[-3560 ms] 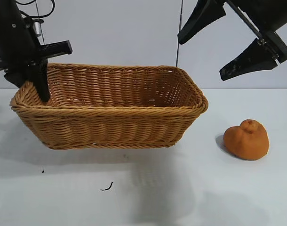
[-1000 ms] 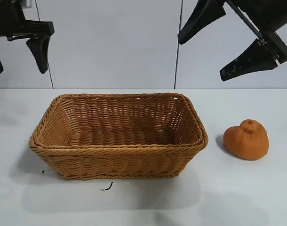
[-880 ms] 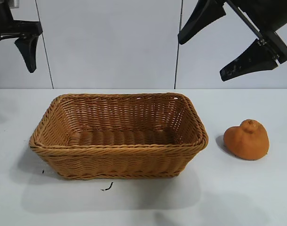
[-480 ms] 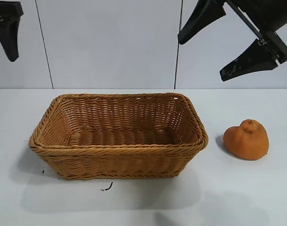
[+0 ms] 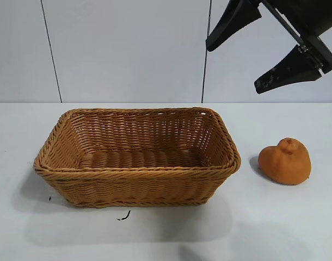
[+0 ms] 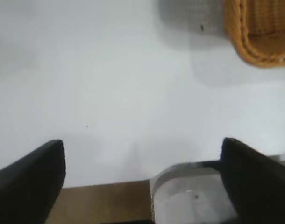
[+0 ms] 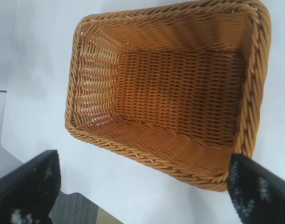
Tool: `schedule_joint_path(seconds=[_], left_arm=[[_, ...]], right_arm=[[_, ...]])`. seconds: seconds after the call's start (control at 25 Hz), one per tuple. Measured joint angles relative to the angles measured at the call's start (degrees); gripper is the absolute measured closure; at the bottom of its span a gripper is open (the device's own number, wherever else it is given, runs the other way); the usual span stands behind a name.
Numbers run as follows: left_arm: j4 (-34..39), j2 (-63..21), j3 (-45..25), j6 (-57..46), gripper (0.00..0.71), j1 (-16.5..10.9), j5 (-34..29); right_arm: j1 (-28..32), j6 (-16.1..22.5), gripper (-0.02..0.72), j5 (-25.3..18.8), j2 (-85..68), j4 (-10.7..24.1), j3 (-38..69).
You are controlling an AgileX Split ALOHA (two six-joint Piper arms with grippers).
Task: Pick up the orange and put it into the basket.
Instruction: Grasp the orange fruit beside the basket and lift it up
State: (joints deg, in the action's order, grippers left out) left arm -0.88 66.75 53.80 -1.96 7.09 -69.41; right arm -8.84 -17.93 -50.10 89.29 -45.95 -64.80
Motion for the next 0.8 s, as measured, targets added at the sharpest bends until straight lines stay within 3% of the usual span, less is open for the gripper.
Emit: schedule_joint_path(seconds=[0.24, 0.4, 0.6, 0.8], left_arm=[[-0.5, -19.2, -16.9, 0.0, 0.064, 0.0, 3.1], [-2.2, -32.6, -24.1, 0.0, 0.064, 0.0, 7.0], [-3.3, -46.3, -24.9, 0.3, 0.064, 0.0, 8.6], [-3.3, -53.7, -24.9, 0.3, 0.064, 0.0, 8.6]], right_arm=[[0.0, 0.0, 0.008, 0.1, 0.0, 0.0, 0.0], [0.0, 0.0, 0.008, 0.1, 0.0, 0.0, 0.0], [0.0, 0.0, 0.008, 0.1, 0.0, 0.0, 0.0], [0.0, 0.0, 0.008, 0.1, 0.0, 0.0, 0.0]])
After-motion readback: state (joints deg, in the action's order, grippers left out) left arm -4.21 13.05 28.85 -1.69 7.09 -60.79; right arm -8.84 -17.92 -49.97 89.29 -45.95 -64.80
